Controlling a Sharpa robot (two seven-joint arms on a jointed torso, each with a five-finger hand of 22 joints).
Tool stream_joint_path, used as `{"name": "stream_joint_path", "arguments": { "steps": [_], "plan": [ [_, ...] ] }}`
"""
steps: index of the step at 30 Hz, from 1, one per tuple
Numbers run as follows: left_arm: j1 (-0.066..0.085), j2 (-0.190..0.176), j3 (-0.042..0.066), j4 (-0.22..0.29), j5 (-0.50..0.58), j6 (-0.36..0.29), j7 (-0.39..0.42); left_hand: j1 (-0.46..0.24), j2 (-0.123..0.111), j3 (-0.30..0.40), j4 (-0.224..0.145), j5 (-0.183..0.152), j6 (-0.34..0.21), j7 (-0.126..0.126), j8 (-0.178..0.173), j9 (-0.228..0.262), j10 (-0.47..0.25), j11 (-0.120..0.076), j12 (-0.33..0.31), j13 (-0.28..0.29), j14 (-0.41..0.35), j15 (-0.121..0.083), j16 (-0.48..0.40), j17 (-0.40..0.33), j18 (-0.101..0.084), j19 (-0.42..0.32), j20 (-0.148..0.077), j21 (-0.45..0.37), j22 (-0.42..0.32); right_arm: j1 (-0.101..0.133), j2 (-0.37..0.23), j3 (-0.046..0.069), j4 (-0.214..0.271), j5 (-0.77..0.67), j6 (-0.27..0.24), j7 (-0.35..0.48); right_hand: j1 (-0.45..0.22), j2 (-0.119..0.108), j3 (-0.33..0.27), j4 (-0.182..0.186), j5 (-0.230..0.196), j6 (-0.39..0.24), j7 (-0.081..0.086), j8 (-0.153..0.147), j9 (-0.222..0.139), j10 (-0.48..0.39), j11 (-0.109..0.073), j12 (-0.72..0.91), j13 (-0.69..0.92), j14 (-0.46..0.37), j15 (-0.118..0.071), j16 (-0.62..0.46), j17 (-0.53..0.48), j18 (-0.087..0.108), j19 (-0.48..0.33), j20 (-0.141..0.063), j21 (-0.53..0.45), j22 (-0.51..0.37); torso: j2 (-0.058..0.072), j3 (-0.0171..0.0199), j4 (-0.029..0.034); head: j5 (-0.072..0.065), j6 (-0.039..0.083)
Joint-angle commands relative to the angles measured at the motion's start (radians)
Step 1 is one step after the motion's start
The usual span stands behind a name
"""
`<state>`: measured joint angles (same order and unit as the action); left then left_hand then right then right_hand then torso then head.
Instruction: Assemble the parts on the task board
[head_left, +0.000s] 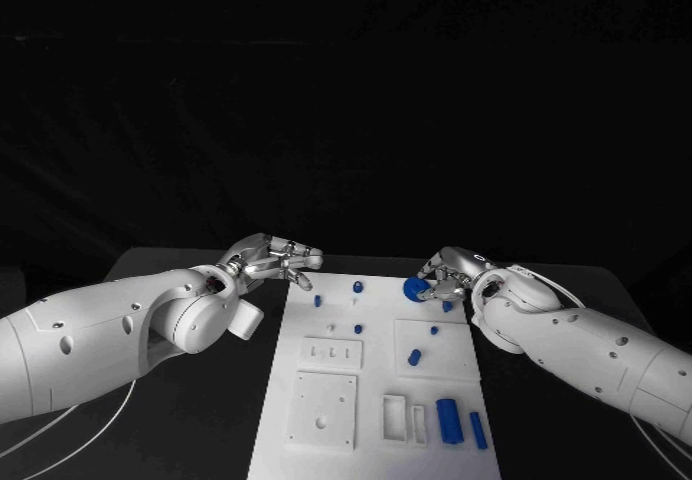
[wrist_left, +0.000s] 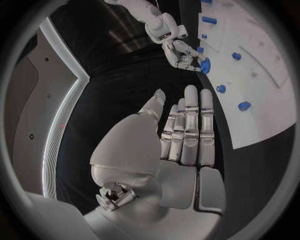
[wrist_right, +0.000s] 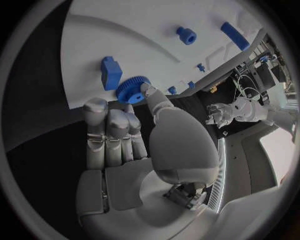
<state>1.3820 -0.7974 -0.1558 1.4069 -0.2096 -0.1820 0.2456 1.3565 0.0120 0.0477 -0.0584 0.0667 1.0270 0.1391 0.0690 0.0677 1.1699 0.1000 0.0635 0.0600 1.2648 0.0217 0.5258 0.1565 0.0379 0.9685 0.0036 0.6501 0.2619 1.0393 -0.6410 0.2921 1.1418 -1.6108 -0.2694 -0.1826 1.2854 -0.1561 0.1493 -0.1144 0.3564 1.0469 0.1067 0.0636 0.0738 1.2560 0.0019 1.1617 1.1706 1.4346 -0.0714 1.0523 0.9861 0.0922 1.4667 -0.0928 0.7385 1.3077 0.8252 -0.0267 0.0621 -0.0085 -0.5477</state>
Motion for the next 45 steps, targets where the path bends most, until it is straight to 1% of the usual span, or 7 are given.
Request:
{"name": "stream_joint_path", "arguments": {
  "steps": [1, 11, 21, 30, 32, 35, 45],
  "plan": [
    [0.0, 0.004, 0.0, 0.0, -0.006, 0.019, 0.002, -0.003, -0.002, -0.005, 0.002, 0.0, -0.006, 0.0, -0.004, -0.001, -0.007, -0.002, -0.001, 0.0, -0.002, 0.004, -0.005, -0.001, 0.017, -0.004, 0.003, 0.006, -0.001, -0.001, 0.002, 0.0, 0.001, -0.011, 0.003, -0.004, -0.005, 0.004, 0.004, 0.002, -0.003, -0.002, -0.001, 0.0, 0.0, 0.007, 0.0, -0.003, 0.0, 0.007, 0.001, 0.0, 0.002, 0.009, 0.046, 0.004, 0.004, 0.088, 0.0, -0.001, -0.0004, 0.0, -0.001],
    [0.0, 0.006, 0.0, -0.002, -0.007, 0.022, 0.0, -0.002, -0.001, -0.006, 0.001, 0.001, -0.006, 0.0, -0.003, -0.001, -0.009, -0.001, -0.001, 0.0, -0.002, 0.004, -0.006, -0.001, 0.017, -0.005, 0.004, 0.008, -0.003, 0.0, 0.015, 0.0, -0.014, -0.016, 0.035, -0.015, -0.001, 0.003, 0.004, 0.005, -0.008, 0.0, -0.001, -0.001, 0.0, 0.005, 0.0, -0.004, 0.0, 0.007, 0.001, -0.002, 0.003, 0.009, 0.044, 0.004, 0.005, 0.088, 0.001, 0.0001, -0.0002, 0.0, -0.003],
    [0.0, 0.006, 0.0, -0.001, -0.007, 0.024, -0.001, -0.002, -0.001, -0.006, 0.001, 0.001, -0.006, 0.0, -0.003, -0.001, -0.009, -0.001, -0.001, 0.0, -0.002, 0.004, -0.006, -0.001, 0.017, -0.005, 0.004, 0.008, -0.003, -0.001, 0.029, 0.0, -0.028, -0.031, 0.054, -0.02, 0.002, 0.007, 0.009, 0.005, -0.013, 0.008, -0.003, 0.0, 0.0, 0.006, -0.002, -0.003, 0.001, 0.008, 0.0, -0.001, 0.007, 0.009, 0.044, 0.003, 0.009, 0.088, 0.0, -0.0002, 0.0006, 0.001, -0.012],
    [0.0, 0.005, 0.0, -0.002, -0.007, 0.025, -0.002, -0.002, -0.001, -0.006, 0.001, 0.001, -0.006, 0.0, -0.003, -0.001, -0.009, -0.001, -0.001, 0.0, -0.002, 0.004, -0.006, -0.001, 0.017, -0.005, 0.004, 0.008, -0.003, -0.004, 0.032, 0.0, -0.034, -0.049, 0.076, -0.024, -0.01, 0.006, 0.074, -0.024, -0.017, 0.023, -0.006, 0.0, -0.001, 0.008, -0.004, -0.001, 0.006, 0.009, -0.002, 0.003, 0.018, 0.007, 0.043, 0.001, 0.02, 0.09, 0.002, -0.0001, -0.0014, 0.002, -0.015],
    [0.0, 0.005, 0.0, -0.002, -0.007, 0.025, -0.002, -0.002, -0.001, -0.006, 0.001, 0.001, -0.006, 0.0, -0.003, -0.001, -0.009, -0.001, -0.001, 0.0, -0.002, 0.004, -0.006, -0.001, 0.017, -0.005, 0.004, 0.008, -0.003, -0.004, 0.032, 0.0, -0.03, -0.063, 0.075, -0.026, -0.008, 0.006, 0.085, -0.033, 0.01, 0.031, -0.007, -0.001, -0.001, 0.008, -0.006, 0.0, 0.007, 0.009, -0.003, 0.003, 0.019, 0.006, 0.042, 0.0, 0.023, 0.09, 0.0, 0.0, -0.0006, 0.002, -0.016],
    [0.0, 0.005, 0.0, -0.003, -0.007, 0.025, -0.002, -0.002, -0.001, -0.006, 0.001, 0.001, -0.006, 0.0, -0.003, -0.001, -0.009, -0.001, -0.001, 0.0, -0.002, 0.004, -0.006, -0.001, 0.017, -0.005, 0.004, 0.008, -0.003, -0.005, 0.031, 0.0, -0.016, -0.097, 0.067, -0.031, -0.019, 0.003, 0.11, -0.051, 0.019, 0.036, -0.008, -0.001, -0.002, 0.01, -0.007, 0.001, 0.009, 0.01, -0.004, 0.005, 0.023, 0.004, 0.042, -0.001, 0.027, 0.091, -0.001, 0.0003, -0.0014, 0.003, -0.019],
    [-0.001, 0.005, 0.0, -0.002, -0.008, 0.025, -0.002, -0.001, 0.0, -0.006, -0.001, 0.002, -0.006, 0.0, -0.004, -0.001, -0.01, -0.001, -0.001, 0.0, -0.002, 0.004, -0.006, 0.0, 0.018, -0.006, 0.004, 0.012, -0.006, -0.007, 0.031, -0.005, 0.032, -0.208, 0.021, -0.066, -0.037, 0.004, 0.217, -0.085, -0.029, 0.109, -0.027, -0.002, -0.002, 0.016, -0.02, 0.001, 0.012, 0.011, -0.013, 0.003, 0.025, -0.008, 0.04, -0.012, 0.037, 0.091, -0.002, -0.0002, -0.001, 0.001, -0.017]
  ]
}}
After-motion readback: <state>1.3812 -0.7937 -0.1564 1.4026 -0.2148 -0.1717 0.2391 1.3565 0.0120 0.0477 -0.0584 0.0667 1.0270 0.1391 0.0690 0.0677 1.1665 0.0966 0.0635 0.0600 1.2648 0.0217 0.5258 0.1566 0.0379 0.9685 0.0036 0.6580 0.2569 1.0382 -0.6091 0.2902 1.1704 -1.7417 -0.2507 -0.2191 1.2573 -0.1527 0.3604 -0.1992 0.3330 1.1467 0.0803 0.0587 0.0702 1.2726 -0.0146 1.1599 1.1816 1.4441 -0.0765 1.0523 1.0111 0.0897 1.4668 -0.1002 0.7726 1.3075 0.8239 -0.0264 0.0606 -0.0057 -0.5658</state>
